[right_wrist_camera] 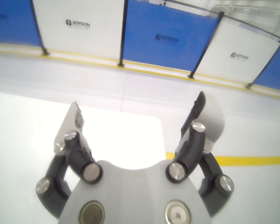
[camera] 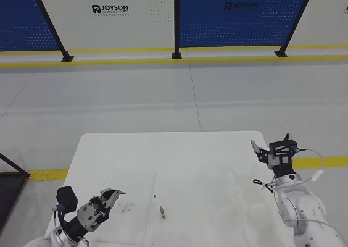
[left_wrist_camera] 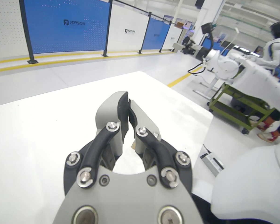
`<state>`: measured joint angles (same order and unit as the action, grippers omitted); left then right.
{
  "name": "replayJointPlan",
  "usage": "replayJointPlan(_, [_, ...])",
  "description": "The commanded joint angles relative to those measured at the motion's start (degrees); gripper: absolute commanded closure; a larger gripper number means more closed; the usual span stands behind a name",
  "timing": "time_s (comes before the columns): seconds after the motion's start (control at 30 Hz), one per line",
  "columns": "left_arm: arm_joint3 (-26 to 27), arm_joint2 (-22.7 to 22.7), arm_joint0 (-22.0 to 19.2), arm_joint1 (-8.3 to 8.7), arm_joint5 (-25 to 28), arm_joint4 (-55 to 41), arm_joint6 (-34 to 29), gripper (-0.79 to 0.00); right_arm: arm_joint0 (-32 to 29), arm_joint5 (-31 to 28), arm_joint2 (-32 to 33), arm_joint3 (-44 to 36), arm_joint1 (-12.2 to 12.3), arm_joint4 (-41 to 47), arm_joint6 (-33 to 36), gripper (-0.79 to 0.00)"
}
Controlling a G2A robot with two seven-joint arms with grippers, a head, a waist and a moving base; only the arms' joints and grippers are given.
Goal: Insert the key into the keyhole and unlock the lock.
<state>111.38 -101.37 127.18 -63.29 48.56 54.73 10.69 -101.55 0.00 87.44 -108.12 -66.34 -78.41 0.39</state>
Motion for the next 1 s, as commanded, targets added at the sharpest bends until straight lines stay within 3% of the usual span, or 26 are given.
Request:
replayJointPlan(0.0, [0.09,0.01,0.06,-0.01,-0.53,0.13,-0.05,0.000,-2.04,-1.18,-4.46,-3.09,-0.19,-3.43,1.06,-0.785])
replayJointPlan(0.2, [0.09,0.01,0.06,-0.01,-0.53,0.13,-0.05,0.000,-5.23,-4.78,-19.57,-5.84,-1.04,-11.99,2.70,-0.785])
replayJointPlan(0.43, [0.09,0.01,0.06,-0.01,-0.53,0.13,-0.05,0.000,-2.30,-9.29,-34.40,0.99,-2.74,-13.97,5.23,-0.785])
replayJointPlan(0.8, [0.09,0.01,0.06,-0.01,-0.53,0.13,-0.05,0.000,3.25,-2.38,-43.24,12.50,-5.44,-13.59,9.14,-0.785])
replayJointPlan(0.9, [0.09,0.01,0.06,-0.01,-0.53,0.13,-0.05,0.000,4.92,-1.17,-44.30,15.13,-6.07,-12.89,9.62,-0.717])
replayJointPlan(0.93, [0.09,0.01,0.06,-0.01,-0.53,0.13,-0.05,0.000,5.39,-1.29,-44.57,15.91,-6.25,-12.18,9.72,-0.554])
replayJointPlan(0.97, [0.09,0.01,0.06,-0.01,-0.53,0.13,-0.05,0.000,5.87,-1.19,-44.88,16.64,-6.43,-11.92,9.82,-0.440])
